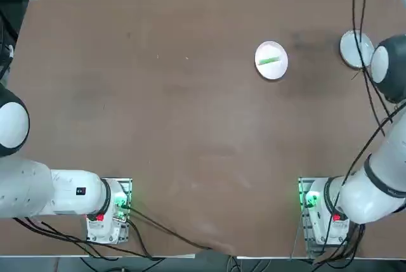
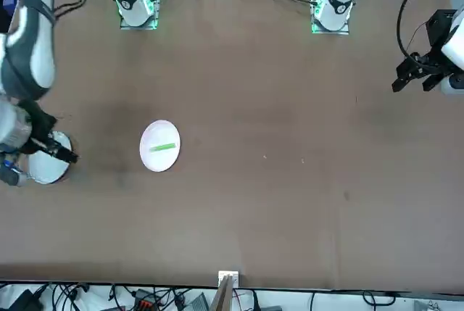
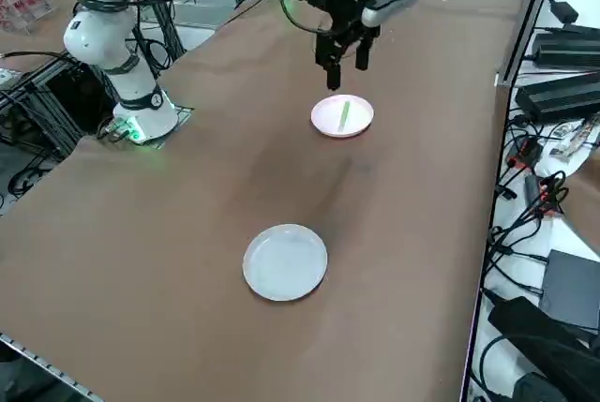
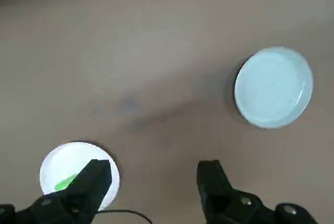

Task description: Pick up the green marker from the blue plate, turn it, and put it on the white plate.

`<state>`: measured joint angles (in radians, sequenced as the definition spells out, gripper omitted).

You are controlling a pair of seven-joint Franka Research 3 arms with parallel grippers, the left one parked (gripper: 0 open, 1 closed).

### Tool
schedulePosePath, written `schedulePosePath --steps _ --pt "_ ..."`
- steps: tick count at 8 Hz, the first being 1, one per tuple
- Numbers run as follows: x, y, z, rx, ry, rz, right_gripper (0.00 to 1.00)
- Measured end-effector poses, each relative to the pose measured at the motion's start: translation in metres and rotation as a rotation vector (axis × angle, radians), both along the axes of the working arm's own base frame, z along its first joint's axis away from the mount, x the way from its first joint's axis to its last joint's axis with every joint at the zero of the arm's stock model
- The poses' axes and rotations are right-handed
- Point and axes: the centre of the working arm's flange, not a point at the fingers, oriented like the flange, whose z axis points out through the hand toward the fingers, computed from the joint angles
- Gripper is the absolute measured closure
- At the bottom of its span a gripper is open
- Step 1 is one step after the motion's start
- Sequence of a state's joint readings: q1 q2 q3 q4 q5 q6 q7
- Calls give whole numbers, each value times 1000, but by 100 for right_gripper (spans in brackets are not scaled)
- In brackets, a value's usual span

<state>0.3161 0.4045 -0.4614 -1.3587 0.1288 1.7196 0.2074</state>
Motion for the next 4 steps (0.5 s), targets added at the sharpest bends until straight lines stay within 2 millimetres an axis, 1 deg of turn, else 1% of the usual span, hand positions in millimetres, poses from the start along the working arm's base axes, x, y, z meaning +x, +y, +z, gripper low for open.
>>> schedulePosePath --steps 1,2,4 --pt "-7 -11 18 21 -17 14 0" --pt "-15 -16 33 61 -27 22 0" --pt "-35 -16 69 130 -40 50 0"
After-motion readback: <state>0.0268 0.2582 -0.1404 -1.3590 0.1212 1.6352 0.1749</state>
